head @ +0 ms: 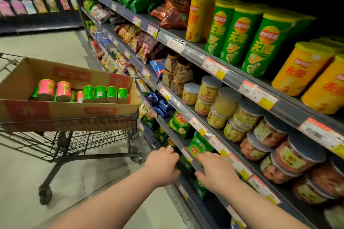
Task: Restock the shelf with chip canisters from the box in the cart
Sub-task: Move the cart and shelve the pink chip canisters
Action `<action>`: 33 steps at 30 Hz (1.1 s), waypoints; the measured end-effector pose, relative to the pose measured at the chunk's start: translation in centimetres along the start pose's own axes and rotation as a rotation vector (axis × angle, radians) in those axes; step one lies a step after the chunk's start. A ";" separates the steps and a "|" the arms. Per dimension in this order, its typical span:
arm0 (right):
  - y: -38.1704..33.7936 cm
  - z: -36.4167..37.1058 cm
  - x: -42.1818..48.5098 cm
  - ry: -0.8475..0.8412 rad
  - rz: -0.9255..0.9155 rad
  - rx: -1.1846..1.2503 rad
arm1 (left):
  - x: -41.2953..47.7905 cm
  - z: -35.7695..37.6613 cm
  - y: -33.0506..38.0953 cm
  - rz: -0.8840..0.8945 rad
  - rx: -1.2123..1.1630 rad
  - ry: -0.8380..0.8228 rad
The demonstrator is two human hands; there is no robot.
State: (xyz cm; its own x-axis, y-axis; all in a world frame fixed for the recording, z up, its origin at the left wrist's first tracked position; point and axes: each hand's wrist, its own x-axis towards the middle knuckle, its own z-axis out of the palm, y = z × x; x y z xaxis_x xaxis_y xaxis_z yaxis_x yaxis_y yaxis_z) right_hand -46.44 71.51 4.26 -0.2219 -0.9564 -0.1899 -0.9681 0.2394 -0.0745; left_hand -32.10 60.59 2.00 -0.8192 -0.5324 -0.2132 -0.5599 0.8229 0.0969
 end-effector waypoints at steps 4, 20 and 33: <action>-5.2 -0.1 4.5 -0.027 -0.038 0.006 | -1.3 -0.2 -6.4 -0.086 -0.047 -0.019; -23.2 1.3 17.6 -0.162 -0.223 0.014 | -8.4 2.0 -26.9 -0.388 -0.140 -0.086; -31.1 0.5 27.9 -0.210 -0.423 -0.041 | -9.8 1.9 -35.9 -0.617 -0.232 -0.030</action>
State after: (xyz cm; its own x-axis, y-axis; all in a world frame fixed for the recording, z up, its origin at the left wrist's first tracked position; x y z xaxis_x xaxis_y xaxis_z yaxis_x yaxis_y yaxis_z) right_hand -22.48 37.47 0.79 0.2168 -0.9131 -0.3453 -0.9732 -0.1743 -0.1503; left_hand -3.72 36.68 -1.27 -0.3371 -0.8842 -0.3232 -0.9407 0.3023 0.1542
